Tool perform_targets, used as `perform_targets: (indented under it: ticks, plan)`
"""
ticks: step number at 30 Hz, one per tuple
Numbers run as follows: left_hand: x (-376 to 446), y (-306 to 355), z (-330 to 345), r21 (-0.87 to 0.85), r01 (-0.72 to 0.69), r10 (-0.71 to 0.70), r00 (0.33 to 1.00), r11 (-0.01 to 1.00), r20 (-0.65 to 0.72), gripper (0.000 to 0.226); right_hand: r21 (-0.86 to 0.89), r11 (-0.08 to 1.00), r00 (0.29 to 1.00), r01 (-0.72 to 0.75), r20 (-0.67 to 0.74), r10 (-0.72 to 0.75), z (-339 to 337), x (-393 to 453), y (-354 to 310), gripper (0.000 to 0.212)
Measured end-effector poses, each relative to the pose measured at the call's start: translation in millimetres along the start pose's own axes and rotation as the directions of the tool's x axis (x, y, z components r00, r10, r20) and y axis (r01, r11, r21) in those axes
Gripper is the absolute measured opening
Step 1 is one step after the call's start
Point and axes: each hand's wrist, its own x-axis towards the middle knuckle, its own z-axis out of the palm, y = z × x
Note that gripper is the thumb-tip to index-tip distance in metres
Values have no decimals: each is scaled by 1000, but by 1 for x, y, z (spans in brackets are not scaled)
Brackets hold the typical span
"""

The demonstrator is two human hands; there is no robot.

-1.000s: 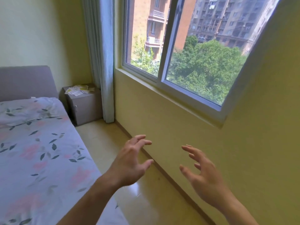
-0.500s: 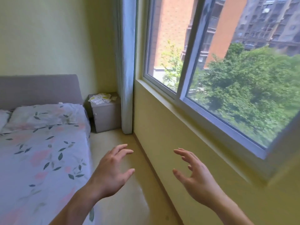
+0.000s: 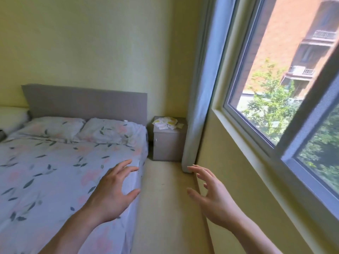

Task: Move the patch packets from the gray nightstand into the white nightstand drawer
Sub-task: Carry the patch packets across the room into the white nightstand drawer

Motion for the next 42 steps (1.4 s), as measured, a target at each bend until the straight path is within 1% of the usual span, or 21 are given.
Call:
perform_targets:
  ticks: [4,8,13,17,23,28,31,34,39,42]
  plan:
    - [102,-19,16,-24,13,-13,1000,1000,4,56,-1,1000,1000,-13,-4,13,-4,103,29,57]
    - [206,-31,27,-32,-23,24,999,999,39,55,21,1000,999,-14,-29,14,-7,199,54,55]
    - [313,-32,38,-34,-63,65,995,997,77,54,42,998,998,-49,-32,51,-13,288,88,53]
    - [396,-42,60,-27,-77,79,992,997,103,54,62,996,997,-65,-27,67,-16,369,121,54]
    - [521,-61,101,2,-39,39,989,999,142,53,100,993,998,-66,7,66,-15,500,186,54]
    - [625,-86,121,53,78,-86,978,996,188,53,155,980,990,-125,82,113,-19,607,243,54]
    - [680,-103,132,73,129,-140,974,989,181,53,152,980,986,-126,124,107,-22,674,270,54]
    - [721,-121,141,68,185,-194,964,980,180,53,151,977,978,-148,168,122,-22,734,289,55]
    - [794,-154,164,55,238,-244,951,970,188,54,129,983,971,-130,215,100,-14,829,310,55]
    - [847,-177,180,42,257,-260,945,966,198,53,109,982,964,-151,236,122,-3,886,332,54]
